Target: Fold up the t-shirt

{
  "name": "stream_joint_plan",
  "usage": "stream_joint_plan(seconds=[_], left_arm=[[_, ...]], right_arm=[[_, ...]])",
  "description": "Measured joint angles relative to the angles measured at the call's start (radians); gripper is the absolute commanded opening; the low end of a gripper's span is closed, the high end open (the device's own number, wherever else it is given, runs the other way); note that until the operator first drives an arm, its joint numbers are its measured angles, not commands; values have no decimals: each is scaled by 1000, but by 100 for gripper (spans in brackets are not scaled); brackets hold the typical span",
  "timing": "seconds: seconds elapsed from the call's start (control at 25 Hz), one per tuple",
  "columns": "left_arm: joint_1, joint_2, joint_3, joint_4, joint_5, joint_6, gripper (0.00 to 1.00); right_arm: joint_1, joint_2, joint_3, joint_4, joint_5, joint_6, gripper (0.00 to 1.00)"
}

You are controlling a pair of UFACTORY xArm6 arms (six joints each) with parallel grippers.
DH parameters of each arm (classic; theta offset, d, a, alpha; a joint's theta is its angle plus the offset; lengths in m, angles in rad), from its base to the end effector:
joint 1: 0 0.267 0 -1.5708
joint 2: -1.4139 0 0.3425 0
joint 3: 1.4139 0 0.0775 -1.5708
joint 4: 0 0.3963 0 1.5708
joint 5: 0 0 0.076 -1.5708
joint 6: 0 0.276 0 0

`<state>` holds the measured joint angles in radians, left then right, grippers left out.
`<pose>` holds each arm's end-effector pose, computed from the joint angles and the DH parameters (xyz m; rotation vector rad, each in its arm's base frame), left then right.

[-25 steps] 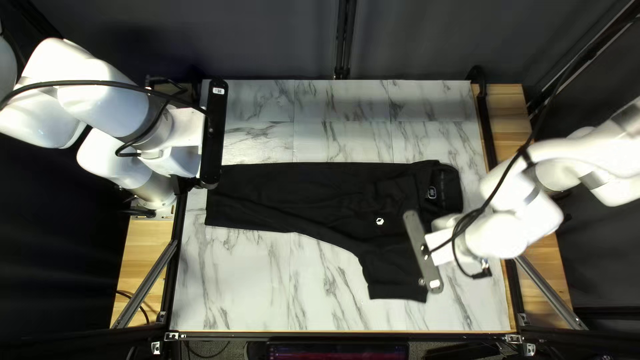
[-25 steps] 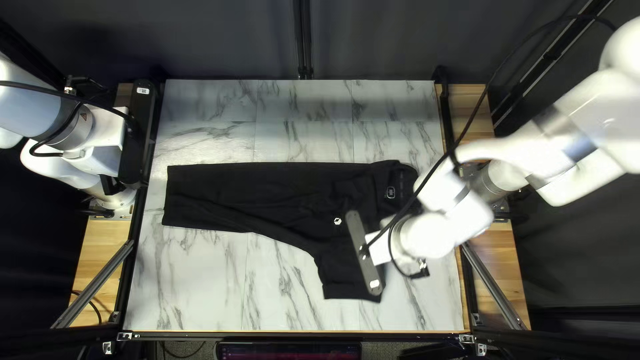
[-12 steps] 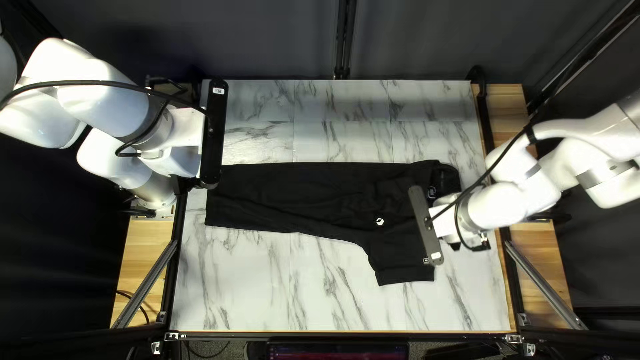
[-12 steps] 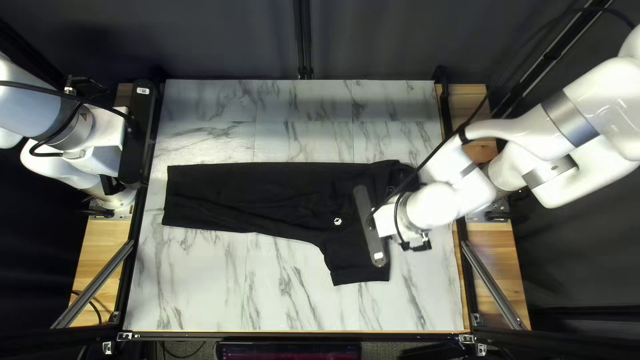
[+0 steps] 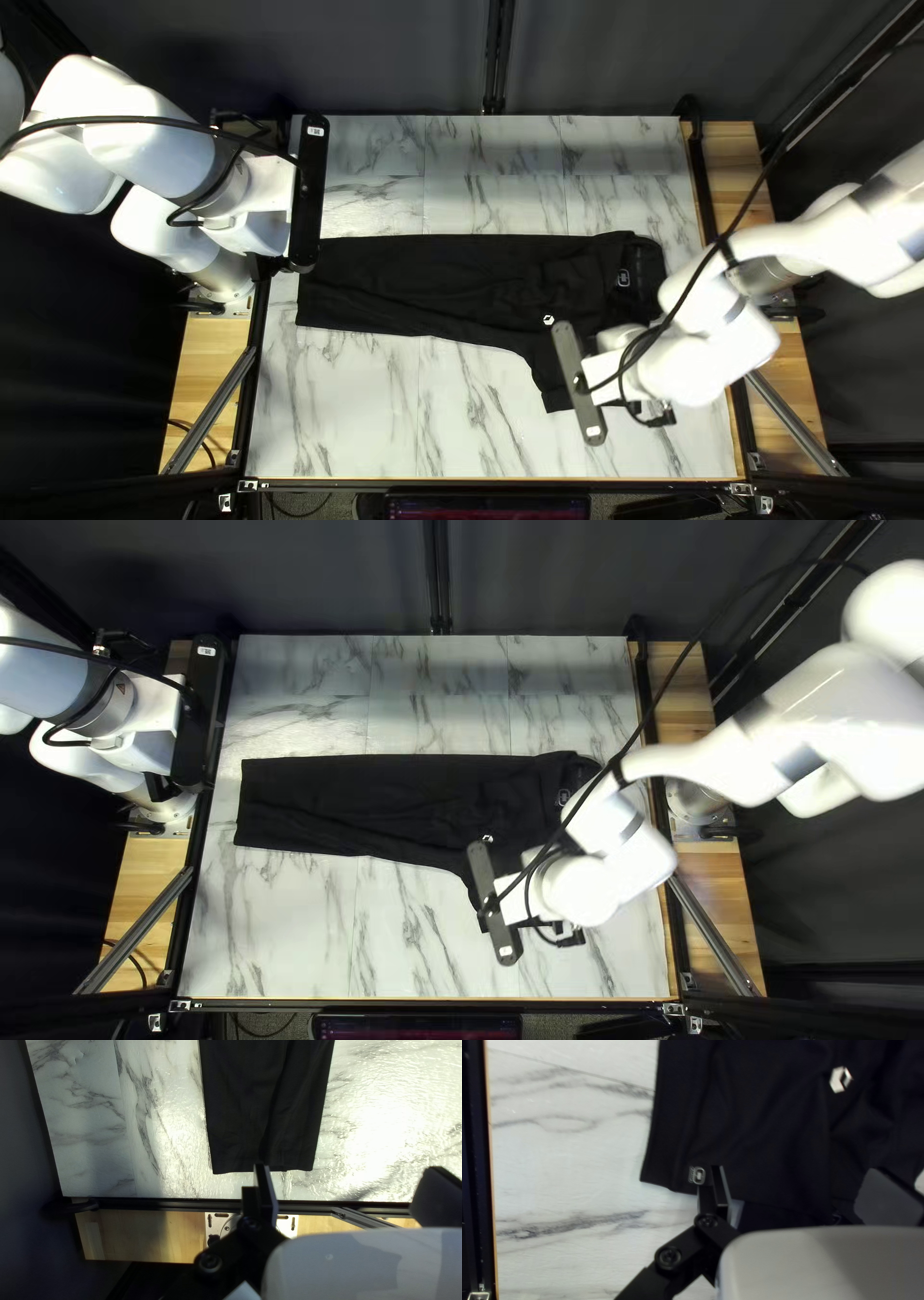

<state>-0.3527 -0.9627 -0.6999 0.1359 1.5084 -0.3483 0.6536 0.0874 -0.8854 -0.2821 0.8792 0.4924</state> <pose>0.2545 -0.0546 0.3591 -3.0528 0.0037 -0.2930 0.4077 0.2547 0.1015 2.8763 0.5095 0.0674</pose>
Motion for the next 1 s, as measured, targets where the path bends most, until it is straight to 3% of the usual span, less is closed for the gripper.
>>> stream_joint_plan(seconds=[0.16,0.28,0.72,1.0], left_arm=[[0,0,0,0,0,0,100],[0,0,0,0,0,0,100],[0,0,0,0,0,0,100],[0,0,0,0,0,0,100]], right_arm=[[19,127,-151,-6,40,65,100],[18,185,-202,-8,48,103,100],[-35,208,-114,40,-92,66,92],[-65,247,-120,74,-142,-6,89]])
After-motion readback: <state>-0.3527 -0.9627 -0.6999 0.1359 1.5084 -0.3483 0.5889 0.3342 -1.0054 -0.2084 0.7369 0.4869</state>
